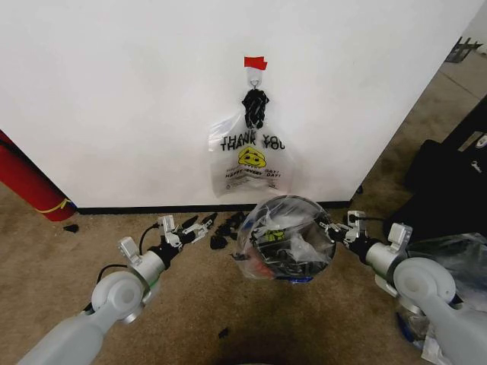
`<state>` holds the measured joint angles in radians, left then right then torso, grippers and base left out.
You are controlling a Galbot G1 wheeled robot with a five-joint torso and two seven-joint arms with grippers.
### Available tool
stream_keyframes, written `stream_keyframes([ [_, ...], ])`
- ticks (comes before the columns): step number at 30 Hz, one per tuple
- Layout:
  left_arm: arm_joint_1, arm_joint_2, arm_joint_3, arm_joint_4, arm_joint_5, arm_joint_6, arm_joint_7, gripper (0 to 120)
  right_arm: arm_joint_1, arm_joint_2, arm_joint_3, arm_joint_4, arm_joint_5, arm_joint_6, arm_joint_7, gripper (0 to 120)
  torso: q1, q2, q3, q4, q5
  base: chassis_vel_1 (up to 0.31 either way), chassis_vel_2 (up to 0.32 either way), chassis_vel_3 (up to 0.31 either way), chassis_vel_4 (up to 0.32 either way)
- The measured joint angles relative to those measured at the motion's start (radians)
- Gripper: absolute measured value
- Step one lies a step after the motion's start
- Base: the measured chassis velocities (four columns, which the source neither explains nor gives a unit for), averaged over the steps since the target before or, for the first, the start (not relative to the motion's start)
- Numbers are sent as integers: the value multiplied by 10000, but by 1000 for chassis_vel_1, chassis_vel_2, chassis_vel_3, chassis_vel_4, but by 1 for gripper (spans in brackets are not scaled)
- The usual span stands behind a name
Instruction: Pick up the garbage bag from the wall and place it over the trash bin.
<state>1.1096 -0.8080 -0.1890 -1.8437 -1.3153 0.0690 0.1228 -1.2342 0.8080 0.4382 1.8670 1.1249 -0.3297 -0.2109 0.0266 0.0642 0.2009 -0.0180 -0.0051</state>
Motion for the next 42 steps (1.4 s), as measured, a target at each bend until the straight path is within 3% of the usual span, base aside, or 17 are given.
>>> stream_keyframes([
  [8, -745, -43, 316, 810, -333, 306, 222, 100, 415, -553, -494, -1155, -165, 902, -1880, 0, 0, 0, 0, -2, -2, 0, 0, 0, 0],
  [14, -908, -102, 350, 1275, -656, 790, 1415, 100, 859, -885, -907, -1836, -58, 1332, -3269, 0, 0, 1, 0, 1, -2, 0, 0, 0, 0],
  [17, -955, -189, 430, 1546, -584, 999, 2432, 100, 1238, -1016, -1150, -2531, 53, 1377, -4682, 0, 0, 2, 0, -1, 0, 0, 0, 0, 0],
  [31, -792, -276, 539, 1624, -88, 904, 3272, 99, 2086, -1100, -1843, -3637, -164, 1615, -6735, 0, 0, 2, -1, -1, -2, 0, 0, 0, 0],
  [36, -491, -241, 340, 1348, -42, 794, 3756, 98, 3493, -976, -2925, -5207, -407, 3289, -8104, 0, 0, 2, -1, -2, -1, 0, 0, 0, 0],
  [42, -56, -156, 376, 913, 252, 702, 3966, 98, 4320, -689, -3185, -6028, -120, 3677, -8823, 0, 0, 2, -1, 1, -3, 0, 0, 0, 0],
])
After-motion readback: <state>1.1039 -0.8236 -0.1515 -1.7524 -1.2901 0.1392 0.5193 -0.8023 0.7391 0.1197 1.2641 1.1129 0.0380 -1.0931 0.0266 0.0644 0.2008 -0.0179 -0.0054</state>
